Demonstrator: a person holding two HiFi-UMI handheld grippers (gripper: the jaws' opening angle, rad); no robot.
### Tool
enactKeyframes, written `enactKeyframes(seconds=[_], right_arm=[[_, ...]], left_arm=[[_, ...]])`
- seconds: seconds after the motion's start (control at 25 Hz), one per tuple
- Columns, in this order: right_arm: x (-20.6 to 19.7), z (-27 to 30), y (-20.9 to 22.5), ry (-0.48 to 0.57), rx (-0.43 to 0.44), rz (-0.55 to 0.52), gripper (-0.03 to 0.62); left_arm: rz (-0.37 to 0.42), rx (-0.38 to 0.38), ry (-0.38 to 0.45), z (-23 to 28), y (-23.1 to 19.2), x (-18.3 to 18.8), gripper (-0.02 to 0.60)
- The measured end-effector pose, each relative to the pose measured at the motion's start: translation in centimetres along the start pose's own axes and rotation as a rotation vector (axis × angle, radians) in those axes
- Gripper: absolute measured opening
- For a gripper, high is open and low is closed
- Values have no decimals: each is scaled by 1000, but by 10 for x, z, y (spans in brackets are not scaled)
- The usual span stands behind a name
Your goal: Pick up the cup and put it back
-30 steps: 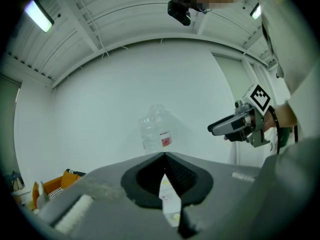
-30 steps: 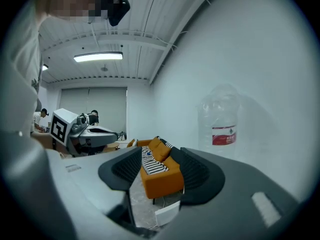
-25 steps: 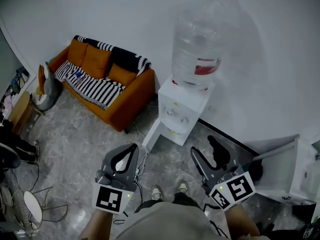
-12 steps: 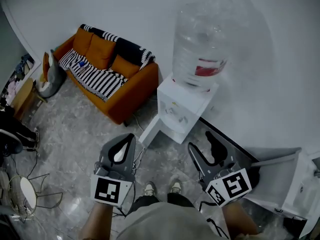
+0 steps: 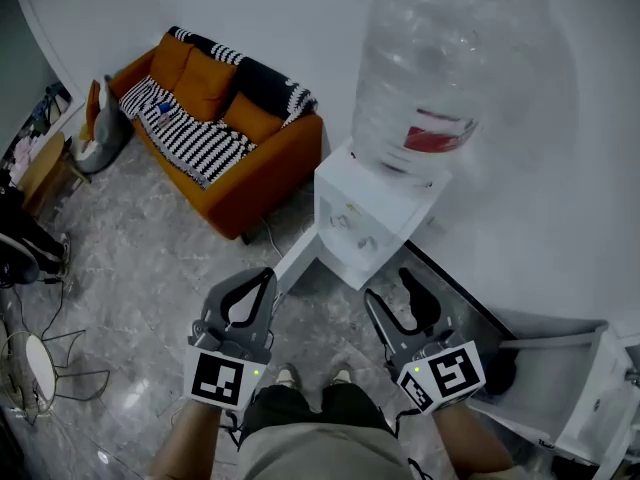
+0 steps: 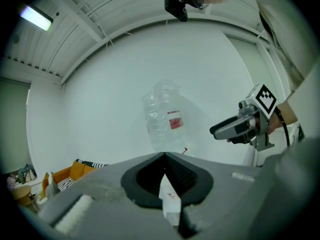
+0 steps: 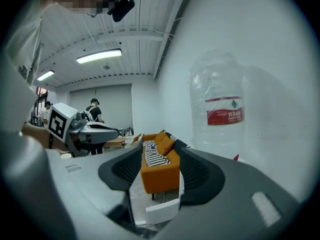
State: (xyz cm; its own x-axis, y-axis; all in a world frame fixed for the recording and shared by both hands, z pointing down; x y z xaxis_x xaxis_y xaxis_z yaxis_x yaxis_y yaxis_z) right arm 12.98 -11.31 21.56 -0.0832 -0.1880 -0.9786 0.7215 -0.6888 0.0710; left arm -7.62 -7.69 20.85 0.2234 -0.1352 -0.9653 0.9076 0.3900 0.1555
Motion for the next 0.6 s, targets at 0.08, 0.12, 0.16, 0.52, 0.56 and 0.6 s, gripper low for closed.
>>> enactKeyframes(seconds=[0.08,0.12,0.16,0.52,0.56,0.6], right_arm=[[-21,9,4,-7,-2,5,244],[-33,14,5,-10,-5,8,243],[-45,19,7,-13,-7,10,244],[-166,60,19,-51,-32,33,242],[-181,65,20,-57,-35,35,244],[-196,70,21,-62,-38,37,243]], left_arm=[[-11,-5,1,8,1,-19,2],[-15,-8,-2,13,1,-29,2],[-14,-12,-4,17,1,-40,2],[8,-67,1,60,9,-153,2],[2,-69,1,64,9,-167,2],[-7,-71,1,69,9,-181,2]])
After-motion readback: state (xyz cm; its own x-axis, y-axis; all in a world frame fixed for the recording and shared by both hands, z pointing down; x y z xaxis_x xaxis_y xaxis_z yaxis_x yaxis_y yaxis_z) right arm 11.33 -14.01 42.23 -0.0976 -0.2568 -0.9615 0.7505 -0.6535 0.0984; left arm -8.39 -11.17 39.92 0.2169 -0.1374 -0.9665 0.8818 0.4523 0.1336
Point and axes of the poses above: the fingertips, and each gripper's own axes: z forward along the fingers, y to its right, x out of its top, the point moved 5 cm from there along -z, backward along the fingers, and after that the axes turned 2 degrees about -x, right-handed, at the moved point
